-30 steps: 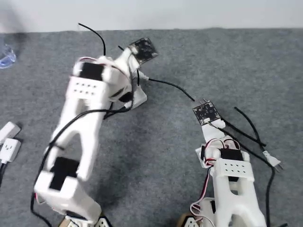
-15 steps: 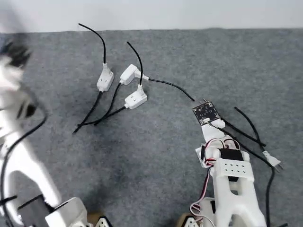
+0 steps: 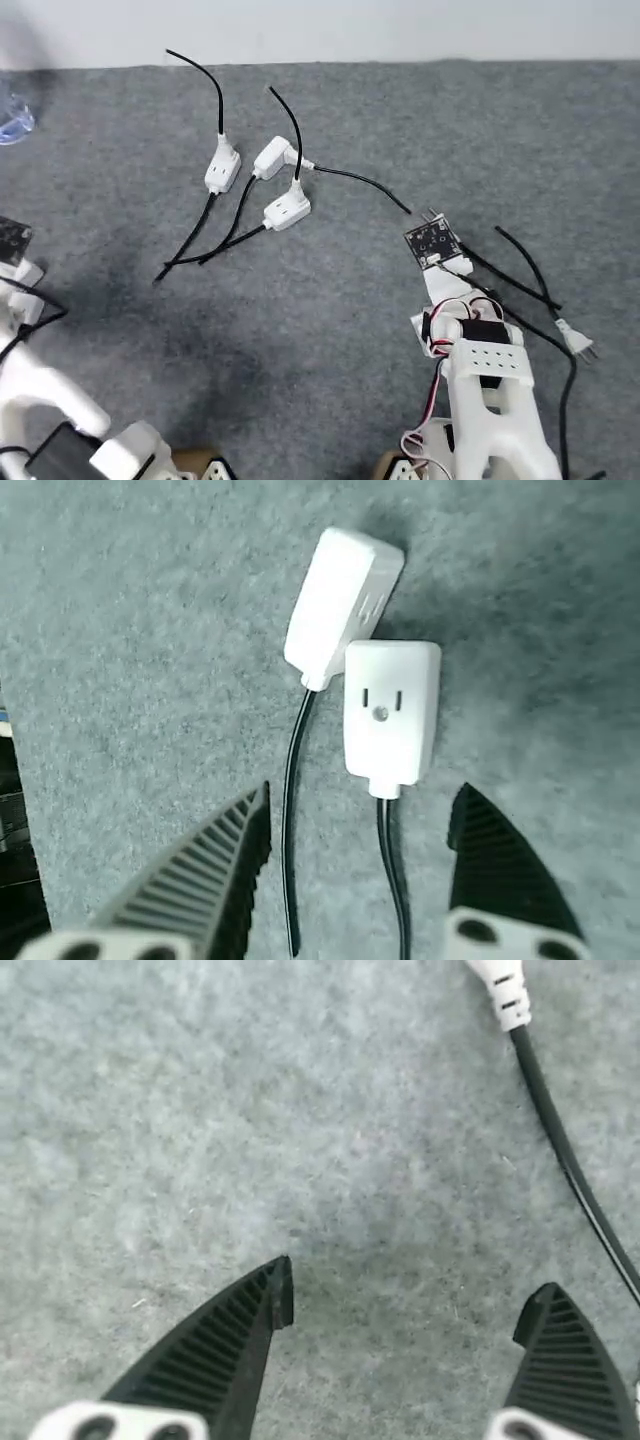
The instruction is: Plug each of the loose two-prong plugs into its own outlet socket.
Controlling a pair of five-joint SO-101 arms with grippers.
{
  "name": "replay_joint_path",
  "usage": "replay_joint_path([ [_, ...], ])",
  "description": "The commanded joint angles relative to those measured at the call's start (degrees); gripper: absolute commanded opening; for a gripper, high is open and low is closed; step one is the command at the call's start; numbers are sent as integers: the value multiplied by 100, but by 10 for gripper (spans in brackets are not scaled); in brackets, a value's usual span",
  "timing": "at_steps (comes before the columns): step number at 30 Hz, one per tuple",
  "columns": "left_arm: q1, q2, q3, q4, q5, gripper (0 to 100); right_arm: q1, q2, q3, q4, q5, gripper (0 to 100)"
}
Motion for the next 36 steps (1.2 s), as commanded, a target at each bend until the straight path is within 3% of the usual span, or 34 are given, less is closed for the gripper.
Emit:
replay_joint_path([
  [1, -35, 123, 251, -914, -79, 269, -40, -110, -18, -110, 44, 350],
  [8, 0, 1644, -330, -1424, -62, 269, -207, -84, -9, -110, 44, 350],
  [15, 18, 2426, -1525, 185, -53, 244, -215, -75, 0, -207, 53, 350],
  [21, 369, 2462, -1763, 774, -70, 12, -215, -75, 0, -224, 53, 350],
  [27, 396, 2470, -1754, 791, -70, 13, -215, -92, 70, -242, 53, 350],
  [36, 360, 2409, -2844, 1811, -44, 13, -215, -92, 79, -242, 53, 350],
])
